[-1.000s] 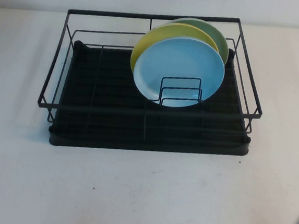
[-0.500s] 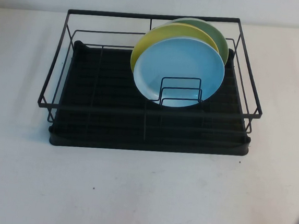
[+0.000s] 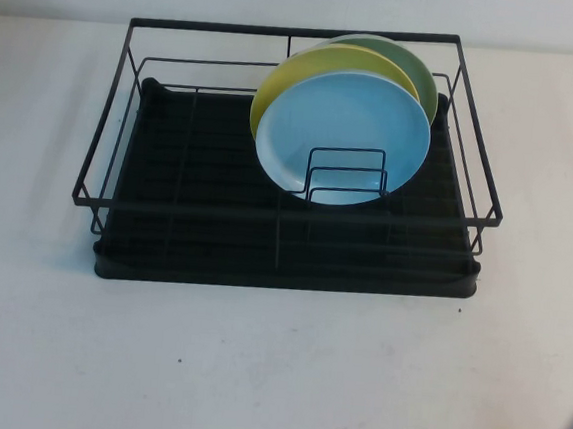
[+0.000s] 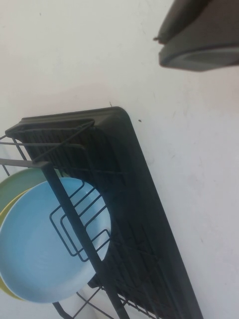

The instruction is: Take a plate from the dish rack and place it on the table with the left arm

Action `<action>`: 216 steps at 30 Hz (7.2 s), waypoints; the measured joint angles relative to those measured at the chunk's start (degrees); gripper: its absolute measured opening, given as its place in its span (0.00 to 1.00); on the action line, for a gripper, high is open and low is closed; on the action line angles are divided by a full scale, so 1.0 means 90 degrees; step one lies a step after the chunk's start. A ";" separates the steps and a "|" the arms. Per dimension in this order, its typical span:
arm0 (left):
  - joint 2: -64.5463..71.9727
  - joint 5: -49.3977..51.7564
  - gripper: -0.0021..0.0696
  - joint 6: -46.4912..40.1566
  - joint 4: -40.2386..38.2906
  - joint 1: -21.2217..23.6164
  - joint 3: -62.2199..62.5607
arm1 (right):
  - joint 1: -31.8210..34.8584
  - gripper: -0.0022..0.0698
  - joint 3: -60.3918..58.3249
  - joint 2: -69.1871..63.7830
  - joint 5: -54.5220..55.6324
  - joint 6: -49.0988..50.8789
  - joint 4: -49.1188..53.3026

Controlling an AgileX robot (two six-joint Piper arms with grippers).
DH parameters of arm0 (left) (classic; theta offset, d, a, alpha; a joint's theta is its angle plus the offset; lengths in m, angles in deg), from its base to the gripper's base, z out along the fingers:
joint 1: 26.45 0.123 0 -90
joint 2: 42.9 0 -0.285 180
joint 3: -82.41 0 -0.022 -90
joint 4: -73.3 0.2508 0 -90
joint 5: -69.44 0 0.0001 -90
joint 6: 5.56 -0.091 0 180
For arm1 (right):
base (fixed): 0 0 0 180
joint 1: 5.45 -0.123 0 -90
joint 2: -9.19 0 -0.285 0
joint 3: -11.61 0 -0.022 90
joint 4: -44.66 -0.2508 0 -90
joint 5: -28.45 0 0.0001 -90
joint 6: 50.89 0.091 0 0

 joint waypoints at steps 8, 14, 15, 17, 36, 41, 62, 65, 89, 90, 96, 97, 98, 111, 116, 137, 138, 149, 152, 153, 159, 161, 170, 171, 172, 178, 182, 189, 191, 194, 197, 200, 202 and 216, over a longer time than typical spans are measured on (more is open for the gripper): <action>0.2549 0.2158 0.02 -0.3120 0.0632 0.0000 0.3476 | 0.0000 0.00 0.0000 0.0000 0.0000 0.0000 0.0000; 0.4709 0.3972 0.02 -0.5288 0.0602 0.0000 0.5456 | 0.0000 0.00 0.0000 0.0000 0.0000 0.0000 0.0000; 0.5097 0.4270 0.02 -0.5666 0.0506 0.0000 0.5758 | 0.0000 0.00 0.0000 0.0000 0.0000 0.0000 0.0000; 0.5789 0.4770 0.02 -0.6312 0.0266 0.0000 0.6264 | 0.0000 0.00 0.0000 0.0000 0.0000 0.0000 0.0000; 1.0482 0.6823 0.08 -0.7616 0.0365 -0.1443 1.0691 | 0.0000 0.00 0.0000 0.0000 0.0000 0.0000 0.0000; 1.0967 0.6268 0.37 -0.7336 0.0872 -0.1858 1.0745 | 0.0000 0.00 0.0000 0.0000 0.0000 0.0000 0.0000; 1.2316 0.4046 0.68 -0.7984 -0.0323 -0.1905 1.0745 | 0.0000 0.00 0.0000 0.0000 0.0000 0.0000 0.0103; 1.2488 0.3803 0.61 -0.8090 -0.0648 -0.1905 1.0745 | 0.0000 0.00 0.0000 0.0000 0.0000 0.0000 0.0112; 1.0417 0.4689 0.15 -0.7817 0.0191 -0.1905 1.0745 | 0.0000 0.00 0.0000 0.0000 0.0000 0.0000 0.0127; 1.0250 0.4914 0.15 -0.7606 0.0191 -0.1905 1.0745 | 0.0000 0.00 0.0000 0.0000 0.0000 0.0000 0.0127; 0.9751 0.6332 0.15 -0.5788 -0.0099 -0.1853 1.0567 | 0.0000 0.00 0.0000 0.0000 0.0000 0.0000 0.0127; 0.9720 0.6441 0.15 -0.5575 -0.0371 -0.1776 1.0337 | 0.0000 0.00 0.0000 0.0000 0.0000 0.0000 0.0127; 0.9691 0.6499 0.14 -0.5516 -0.0758 -0.1682 0.9997 | 0.0000 0.00 0.0000 0.0000 0.0000 0.0000 0.0127; 0.9254 0.5026 0.14 -0.7036 -0.3676 -0.1032 0.4567 | 0.0000 0.00 0.0000 0.0000 -0.0186 0.0000 0.0088; 0.9358 0.3790 0.14 -0.7715 -0.4367 -0.1032 0.3594 | 0.0000 0.00 0.0000 0.0000 -0.0189 0.0000 0.0052; 1.0805 0.3420 0.61 -0.9691 -0.5730 -0.0938 0.3701 | 0.0000 0.00 0.0000 0.0000 -0.0200 0.0000 0.0042; 1.0747 0.3420 0.61 -0.9691 -0.5698 -0.0877 0.3701 | 0.0000 0.00 0.0000 0.0000 -0.0200 0.0000 0.0042; 0.7768 0.3310 0.06 -0.9738 -0.4698 -0.0028 0.3688 | 0.0000 0.00 0.0000 0.0000 -0.0263 0.0000 0.0042; 0.6697 0.3119 0.04 -0.9738 -0.4490 -0.0028 0.3529 | 0.0000 0.00 0.0000 0.0000 -0.0263 0.0000 0.0027; 0.6357 0.3010 0.03 -0.9738 -0.4468 -0.0028 0.3428 | 0.0000 0.00 0.0000 0.0000 -0.0263 0.0000 0.0027; 0.4840 0.2262 0.03 -0.9226 -0.4457 -0.0028 0.2662 | 0.0000 0.00 0.0000 0.0000 -0.0263 0.0000 0.0027; 0.4486 0.2290 0.03 -0.9007 -0.4457 -0.0028 0.2378 | 0.0000 0.00 0.0000 0.0000 -0.0263 0.0000 0.0027; 0.3837 0.2726 0.03 -0.8739 -0.4420 -0.0028 0.1887 | 0.0000 0.00 0.0000 0.0000 -0.0278 0.0000 0.0027; 0.3791 0.2693 0.03 -0.8741 -0.4420 -0.0028 0.1887 | 0.0000 0.00 0.0000 0.0000 -0.0278 0.0000 0.0027; 0.3777 0.2683 0.03 -0.8741 -0.4420 -0.0026 0.1876 | 0.0000 0.00 0.0000 0.0000 -0.0278 0.0000 0.0027; 0.3633 0.2409 0.03 -0.8725 -0.4583 -0.0026 0.1673 | 0.0000 0.00 0.0000 0.0000 -0.0289 0.0000 0.0012; 0.3147 0.1958 0.03 -0.8709 -0.4792 -0.0026 0.1108 | 0.0000 0.00 0.0000 0.0000 -0.0289 0.0000 0.0000; 0.1242 0.1056 0.03 -0.8709 -0.4980 -0.0026 0.0203 | 0.0000 0.00 0.0000 0.0000 -0.0289 0.0000 -0.0023; 0.0631 0.0830 0.03 -0.8709 -0.5008 -0.0026 0.0018 | 0.0000 0.00 0.0000 0.0000 -0.0289 0.0000 -0.0023; -0.0069 0.0688 0.03 -0.8432 -0.4425 -0.0026 -0.0101 | 0.0000 0.00 0.0000 0.0000 -0.0289 0.0000 -0.0023; -0.0535 0.0818 0.03 -0.6470 -0.2644 -0.0026 -0.0124 | 0.0000 0.00 0.0000 0.0000 -0.0289 0.0000 -0.0023; -0.0761 0.1416 0.03 -0.3062 -0.0107 -0.0026 -0.0124 | 0.0000 0.00 0.0000 0.0000 -0.0289 0.0000 -0.0023; -0.0781 0.1958 0.03 -0.1013 0.1346 -0.0026 -0.0154 | 0.0000 0.00 0.0000 0.0000 -0.0301 0.0000 -0.0023; -0.0784 0.0995 0.03 -0.0361 0.3509 -0.0026 -0.1623 | 0.0000 0.00 0.0000 0.0000 -0.0301 0.0000 -0.0093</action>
